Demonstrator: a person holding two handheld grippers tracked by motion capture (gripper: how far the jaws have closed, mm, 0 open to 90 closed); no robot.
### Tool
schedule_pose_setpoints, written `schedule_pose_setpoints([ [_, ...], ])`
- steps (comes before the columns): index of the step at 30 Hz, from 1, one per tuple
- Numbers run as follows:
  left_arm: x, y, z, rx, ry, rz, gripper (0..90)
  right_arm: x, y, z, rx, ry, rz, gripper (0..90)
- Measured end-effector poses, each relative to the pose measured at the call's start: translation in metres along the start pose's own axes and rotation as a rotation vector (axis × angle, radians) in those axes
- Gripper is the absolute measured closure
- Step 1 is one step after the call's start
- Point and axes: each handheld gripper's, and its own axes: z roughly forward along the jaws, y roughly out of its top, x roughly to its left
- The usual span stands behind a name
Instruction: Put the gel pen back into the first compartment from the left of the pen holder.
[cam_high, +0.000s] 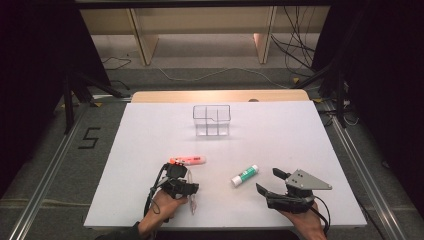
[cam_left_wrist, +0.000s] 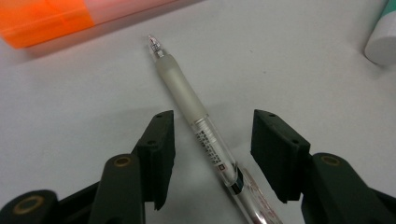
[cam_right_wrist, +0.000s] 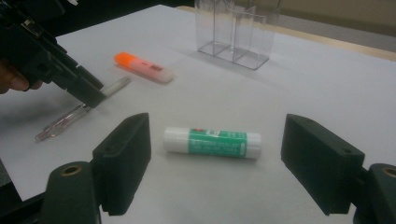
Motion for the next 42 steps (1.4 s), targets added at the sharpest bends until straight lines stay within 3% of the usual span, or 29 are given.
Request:
schedule_pose_setpoints([
  [6,-0.002,0.000,0.001,-0.008,0.016,0.008,52.6,0.000,0.000,0.000,0.000,0.001,-0.001,25.1],
  [18,-0.006,0.000,0.003,-0.004,0.059,0.079,61.3,0.001,0.000,0.001,0.000,0.004,-0.003,25.1],
  [21,-0.006,0.001,0.004,-0.009,0.060,0.077,63.3,0.000,0.000,0.001,0.000,0.003,-0.004,25.1],
  [27,-0.006,0.002,0.004,0.000,0.060,0.111,64.6,0.000,0.000,0.001,0.000,0.002,-0.004,25.2],
  [37,-0.003,0.012,0.004,0.072,0.067,0.232,67.8,0.001,0.000,0.001,0.003,0.002,0.002,25.3],
  [42,-0.002,0.016,0.005,0.089,0.086,0.272,75.4,0.000,0.000,0.002,0.004,0.003,0.002,25.4],
])
